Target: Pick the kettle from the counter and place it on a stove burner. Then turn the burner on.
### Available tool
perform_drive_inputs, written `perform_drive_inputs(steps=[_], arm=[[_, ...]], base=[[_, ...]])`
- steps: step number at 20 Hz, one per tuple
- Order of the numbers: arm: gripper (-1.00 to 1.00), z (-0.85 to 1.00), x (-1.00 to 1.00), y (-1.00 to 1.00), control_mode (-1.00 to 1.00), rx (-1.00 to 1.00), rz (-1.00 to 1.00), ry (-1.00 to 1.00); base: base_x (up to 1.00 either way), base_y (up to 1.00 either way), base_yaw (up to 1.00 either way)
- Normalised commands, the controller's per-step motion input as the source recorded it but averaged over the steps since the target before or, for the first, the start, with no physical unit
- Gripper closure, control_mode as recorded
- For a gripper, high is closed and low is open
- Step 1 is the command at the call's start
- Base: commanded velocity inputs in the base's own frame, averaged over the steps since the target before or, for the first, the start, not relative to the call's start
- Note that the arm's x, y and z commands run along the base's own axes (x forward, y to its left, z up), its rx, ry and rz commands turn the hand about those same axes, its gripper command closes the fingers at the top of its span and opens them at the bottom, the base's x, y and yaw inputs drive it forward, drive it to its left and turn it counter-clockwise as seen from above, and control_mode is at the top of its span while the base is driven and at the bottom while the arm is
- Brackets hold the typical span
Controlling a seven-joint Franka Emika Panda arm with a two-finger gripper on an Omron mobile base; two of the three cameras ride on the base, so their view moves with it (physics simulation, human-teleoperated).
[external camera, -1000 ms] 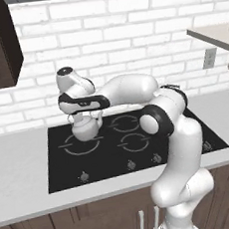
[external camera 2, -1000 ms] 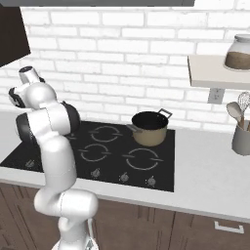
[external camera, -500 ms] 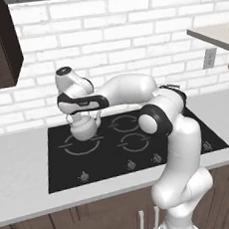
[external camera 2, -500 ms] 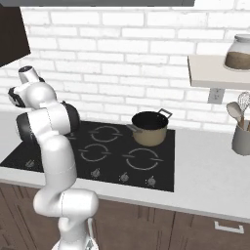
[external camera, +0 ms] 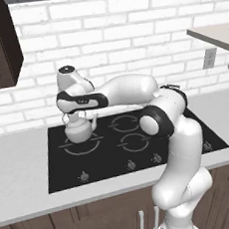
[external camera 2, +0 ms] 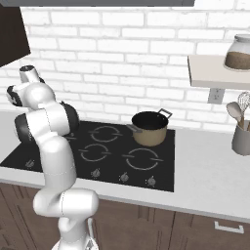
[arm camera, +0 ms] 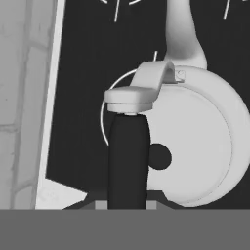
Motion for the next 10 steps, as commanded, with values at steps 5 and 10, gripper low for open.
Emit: perform_drive_inputs(steps=[5, 10], arm=[[1.00, -0.01, -0.34, -0.02, -1.00, 0.25, 0.00, -0.01], [1.00, -0.09, 0.03, 0.00, -1.00, -0.03, 0.00, -0.04]], base=[[0.00, 0.00, 0.00], [0.00, 0.00, 0.00]])
